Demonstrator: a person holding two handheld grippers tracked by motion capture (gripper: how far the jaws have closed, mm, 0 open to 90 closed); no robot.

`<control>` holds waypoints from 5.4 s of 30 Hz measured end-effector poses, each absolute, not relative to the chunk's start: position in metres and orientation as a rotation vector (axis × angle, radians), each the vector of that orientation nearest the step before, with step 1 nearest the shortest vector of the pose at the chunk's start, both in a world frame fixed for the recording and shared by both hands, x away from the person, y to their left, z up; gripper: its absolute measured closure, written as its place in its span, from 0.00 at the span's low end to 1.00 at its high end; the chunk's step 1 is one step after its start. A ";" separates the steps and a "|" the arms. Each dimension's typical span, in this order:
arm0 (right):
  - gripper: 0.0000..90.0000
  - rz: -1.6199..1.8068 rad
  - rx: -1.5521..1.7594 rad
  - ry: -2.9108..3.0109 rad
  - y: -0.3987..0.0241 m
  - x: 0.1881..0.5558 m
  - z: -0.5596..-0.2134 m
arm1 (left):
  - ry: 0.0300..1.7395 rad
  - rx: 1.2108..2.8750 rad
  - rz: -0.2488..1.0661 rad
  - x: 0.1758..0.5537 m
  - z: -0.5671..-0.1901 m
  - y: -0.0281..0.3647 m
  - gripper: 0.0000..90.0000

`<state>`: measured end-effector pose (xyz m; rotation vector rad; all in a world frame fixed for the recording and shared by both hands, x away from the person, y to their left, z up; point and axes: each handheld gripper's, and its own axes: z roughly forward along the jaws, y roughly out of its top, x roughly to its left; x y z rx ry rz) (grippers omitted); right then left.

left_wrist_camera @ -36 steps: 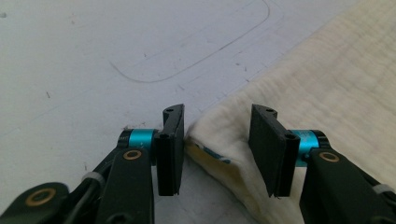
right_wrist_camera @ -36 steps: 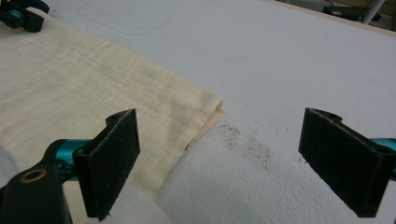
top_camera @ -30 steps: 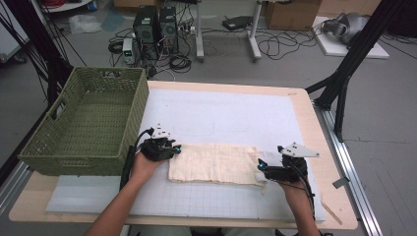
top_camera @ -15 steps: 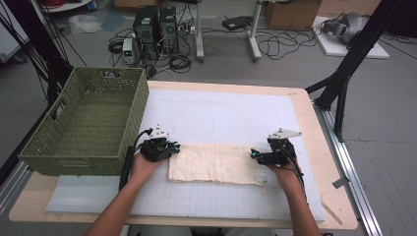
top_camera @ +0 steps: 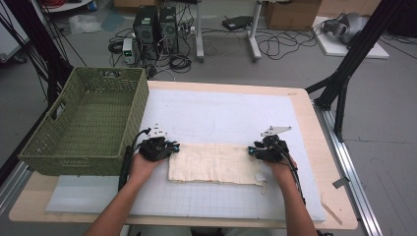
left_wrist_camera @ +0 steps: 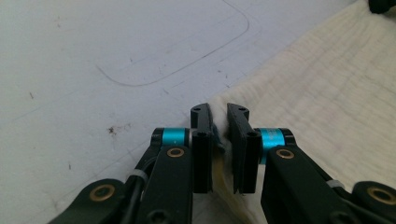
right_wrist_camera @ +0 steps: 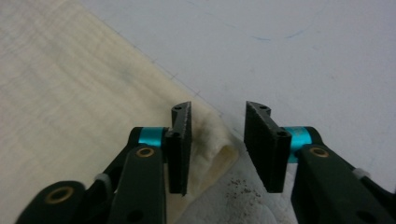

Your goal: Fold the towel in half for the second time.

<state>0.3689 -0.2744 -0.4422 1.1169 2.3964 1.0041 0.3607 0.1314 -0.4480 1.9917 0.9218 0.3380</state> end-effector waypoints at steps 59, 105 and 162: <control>0.93 1.224 0.985 2.251 -0.294 0.285 -0.435 | 0.882 1.862 0.350 0.295 -0.446 0.145 0.64; 0.61 1.142 0.966 2.224 -0.234 0.297 -0.415 | 0.866 1.956 0.297 0.305 -0.450 0.118 0.64; 0.65 1.276 1.139 2.117 -0.317 0.252 -0.423 | 0.841 1.906 0.383 0.294 -0.431 0.124 0.63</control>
